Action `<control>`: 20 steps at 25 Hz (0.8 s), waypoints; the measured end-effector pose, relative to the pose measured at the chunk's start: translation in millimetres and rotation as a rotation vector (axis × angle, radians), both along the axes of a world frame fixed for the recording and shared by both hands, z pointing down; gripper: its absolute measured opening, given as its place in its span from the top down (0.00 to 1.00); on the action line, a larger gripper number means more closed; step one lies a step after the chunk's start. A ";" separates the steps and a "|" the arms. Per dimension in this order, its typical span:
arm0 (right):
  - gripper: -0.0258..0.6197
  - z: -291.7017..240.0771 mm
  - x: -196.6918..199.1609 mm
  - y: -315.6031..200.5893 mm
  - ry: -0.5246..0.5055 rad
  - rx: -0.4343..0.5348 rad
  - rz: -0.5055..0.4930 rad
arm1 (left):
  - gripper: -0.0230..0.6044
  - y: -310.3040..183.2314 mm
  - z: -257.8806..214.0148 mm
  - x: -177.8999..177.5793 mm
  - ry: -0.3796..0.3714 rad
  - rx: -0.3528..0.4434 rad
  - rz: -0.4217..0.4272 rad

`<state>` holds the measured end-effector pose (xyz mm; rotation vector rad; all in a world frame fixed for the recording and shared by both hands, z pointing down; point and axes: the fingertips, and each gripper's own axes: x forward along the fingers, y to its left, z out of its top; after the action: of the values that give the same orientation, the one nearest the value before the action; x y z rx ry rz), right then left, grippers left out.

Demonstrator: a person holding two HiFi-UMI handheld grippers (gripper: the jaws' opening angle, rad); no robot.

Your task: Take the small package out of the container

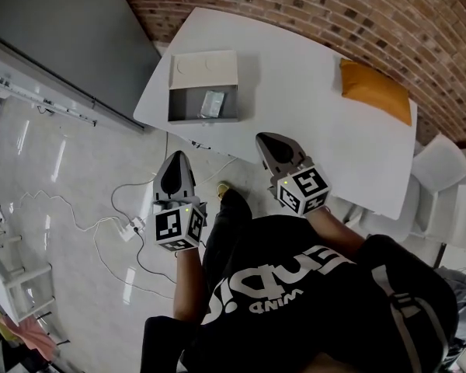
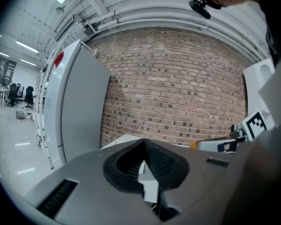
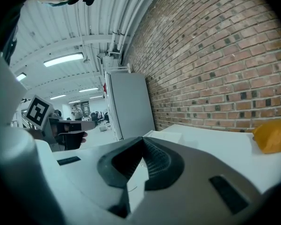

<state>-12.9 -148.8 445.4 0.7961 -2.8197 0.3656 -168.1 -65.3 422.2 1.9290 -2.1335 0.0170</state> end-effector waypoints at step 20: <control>0.96 0.3 -73.2 -64.3 0.006 0.007 0.115 | 0.95 -80.2 12.1 -69.9 0.016 -0.024 0.150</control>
<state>-86.1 -213.1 445.8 0.9623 -2.7779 0.3704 -237.9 -145.4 434.2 2.0634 -1.9651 0.0562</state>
